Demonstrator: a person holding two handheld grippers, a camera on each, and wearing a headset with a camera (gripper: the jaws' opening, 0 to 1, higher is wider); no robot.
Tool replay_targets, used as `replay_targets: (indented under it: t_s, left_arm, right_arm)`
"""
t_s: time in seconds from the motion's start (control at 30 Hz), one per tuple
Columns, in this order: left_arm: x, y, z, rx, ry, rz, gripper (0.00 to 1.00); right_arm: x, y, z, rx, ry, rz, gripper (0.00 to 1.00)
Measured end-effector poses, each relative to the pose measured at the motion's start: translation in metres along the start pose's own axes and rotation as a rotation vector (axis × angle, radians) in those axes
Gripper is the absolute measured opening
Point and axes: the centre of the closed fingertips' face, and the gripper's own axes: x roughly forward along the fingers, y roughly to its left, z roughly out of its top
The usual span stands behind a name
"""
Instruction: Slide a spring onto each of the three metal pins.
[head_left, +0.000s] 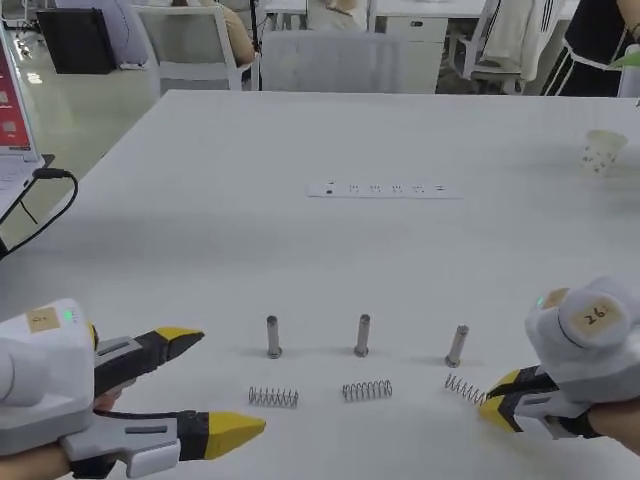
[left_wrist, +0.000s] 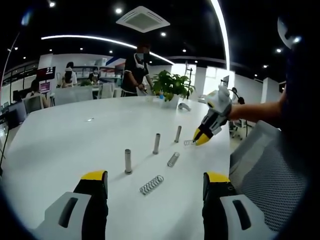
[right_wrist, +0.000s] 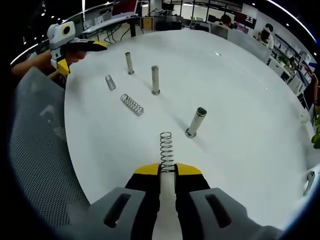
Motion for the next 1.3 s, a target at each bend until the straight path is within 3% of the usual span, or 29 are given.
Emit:
replay_targets:
  t_s: [0.73, 1.3]
  left_arm:
    - [0.004, -0.009, -0.002, 0.014, 0.015, -0.041, 0.71]
    - [0.011, -0.02, -0.001, 0.045, 0.046, -0.116, 0.66]
  right_arm:
    - [-0.01, 0.025, 0.024, -0.049, -0.012, 0.058, 0.08]
    - [-0.015, 0.046, 0.041, -0.099, -0.026, 0.119, 0.08]
